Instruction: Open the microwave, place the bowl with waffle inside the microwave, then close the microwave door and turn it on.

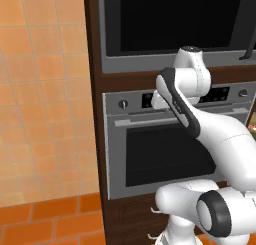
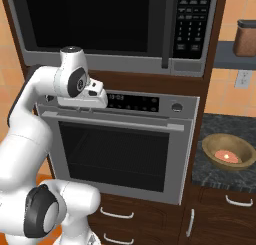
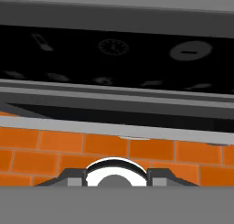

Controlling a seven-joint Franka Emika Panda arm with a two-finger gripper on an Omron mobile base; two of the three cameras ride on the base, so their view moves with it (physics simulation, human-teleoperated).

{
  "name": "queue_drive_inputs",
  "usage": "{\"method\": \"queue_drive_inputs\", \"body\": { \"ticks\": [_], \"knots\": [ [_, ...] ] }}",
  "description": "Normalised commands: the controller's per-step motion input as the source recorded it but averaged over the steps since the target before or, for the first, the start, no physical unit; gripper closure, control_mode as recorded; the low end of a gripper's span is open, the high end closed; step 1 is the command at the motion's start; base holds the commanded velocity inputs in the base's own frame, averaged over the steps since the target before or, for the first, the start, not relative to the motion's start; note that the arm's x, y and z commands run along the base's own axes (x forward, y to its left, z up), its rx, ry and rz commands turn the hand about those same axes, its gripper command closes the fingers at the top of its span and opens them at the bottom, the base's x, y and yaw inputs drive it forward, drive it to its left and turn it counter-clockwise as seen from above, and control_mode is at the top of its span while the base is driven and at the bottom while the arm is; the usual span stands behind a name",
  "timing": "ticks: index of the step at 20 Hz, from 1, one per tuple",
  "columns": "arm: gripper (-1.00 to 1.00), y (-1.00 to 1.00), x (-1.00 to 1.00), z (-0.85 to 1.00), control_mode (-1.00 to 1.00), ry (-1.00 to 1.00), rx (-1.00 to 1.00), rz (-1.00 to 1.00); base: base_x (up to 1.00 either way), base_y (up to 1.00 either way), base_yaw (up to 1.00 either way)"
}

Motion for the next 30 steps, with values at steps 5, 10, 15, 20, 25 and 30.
{"method": "queue_drive_inputs", "body": {
  "ticks": [5,10,15,20,25,30],
  "knots": [
    [-1.00,0.10,-0.02,0.00,-1.00,0.00,-0.01,0.03,0.00,0.00,0.00],
    [-1.00,0.09,-0.12,-0.08,-1.00,0.00,-0.01,0.03,0.00,0.00,0.00],
    [-1.00,-0.35,-0.57,-0.05,-1.00,-0.19,0.03,0.00,0.00,0.00,0.00],
    [-1.00,-0.64,-0.55,0.31,-1.00,-0.41,0.10,0.00,0.00,0.00,0.00],
    [-1.00,-0.58,-0.13,0.84,-1.00,-0.39,0.01,0.00,0.00,0.00,0.00],
    [-1.00,-0.33,0.00,0.97,-1.00,-0.28,-0.02,0.00,0.00,0.00,0.00]
  ]
}}
